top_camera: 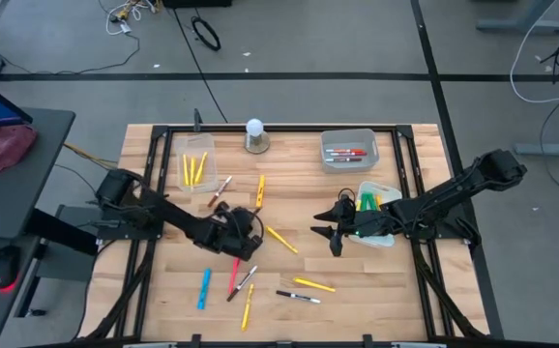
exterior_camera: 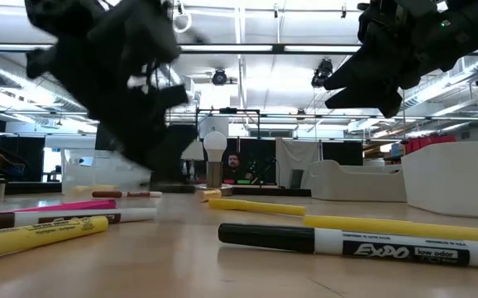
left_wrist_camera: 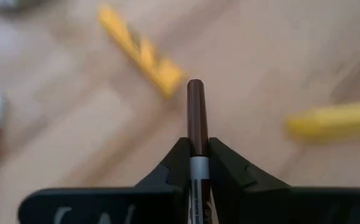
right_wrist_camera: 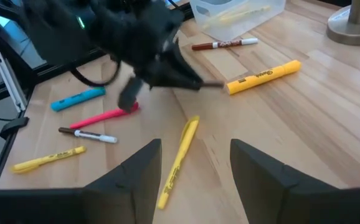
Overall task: Pick & Place Markers
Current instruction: Put the top dark brown marker pen into the gray bin
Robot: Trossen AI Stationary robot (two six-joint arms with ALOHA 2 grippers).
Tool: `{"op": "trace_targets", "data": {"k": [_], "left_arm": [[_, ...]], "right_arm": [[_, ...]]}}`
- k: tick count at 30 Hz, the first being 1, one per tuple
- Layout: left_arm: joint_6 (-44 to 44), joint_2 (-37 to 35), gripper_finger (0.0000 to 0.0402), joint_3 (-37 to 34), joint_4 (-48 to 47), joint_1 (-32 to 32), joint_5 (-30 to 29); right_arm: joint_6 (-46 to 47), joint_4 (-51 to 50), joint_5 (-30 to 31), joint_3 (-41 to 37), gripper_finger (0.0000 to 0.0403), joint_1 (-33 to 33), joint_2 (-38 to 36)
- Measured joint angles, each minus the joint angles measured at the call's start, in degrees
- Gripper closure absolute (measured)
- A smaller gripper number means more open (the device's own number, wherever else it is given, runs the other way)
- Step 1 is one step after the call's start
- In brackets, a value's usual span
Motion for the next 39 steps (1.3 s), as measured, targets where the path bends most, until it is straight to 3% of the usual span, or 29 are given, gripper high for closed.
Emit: {"op": "trace_targets", "data": {"k": [6,9,11,16,21,31,35,39], "left_arm": [[10.23,-7.18,0.0361,0.42,5.69,-2.81,-6.48],[18.15,-9.02,0.0361,0.51,15.82,-4.82,-9.05],[25.16,-8.96,0.0361,0.48,24.06,-5.77,-8.27],[38.20,-8.21,0.0360,0.55,44.08,-6.23,0.22],[44.17,-8.23,0.0359,0.57,54.56,-6.25,2.71],[44.89,-8.28,0.0356,0.57,56.43,-6.25,4.89],[44.84,-8.28,0.0355,0.59,56.21,-6.31,5.09],[44.74,-8.28,0.0348,0.58,55.68,-6.31,5.10]], "right_arm": [[-3.63,1.82,-0.01,0.00,0.0211,-0.11,2.72],[-7.89,7.99,-1.00,-0.02,0.0211,-0.13,6.97],[-12.53,16.06,-2.31,0.00,0.0211,-0.11,11.34],[-23.96,39.85,-6.18,1.25,0.0207,-0.11,23.81],[-33.47,51.39,-9.73,7.08,0.0188,0.07,32.57],[-35.14,50.39,-9.51,19.02,0.0189,0.02,37.25],[-34.09,49.73,-9.33,19.30,0.0231,0.00,37.29],[-32.72,48.32,-7.55,19.30,0.0308,-0.01,37.29]]}}
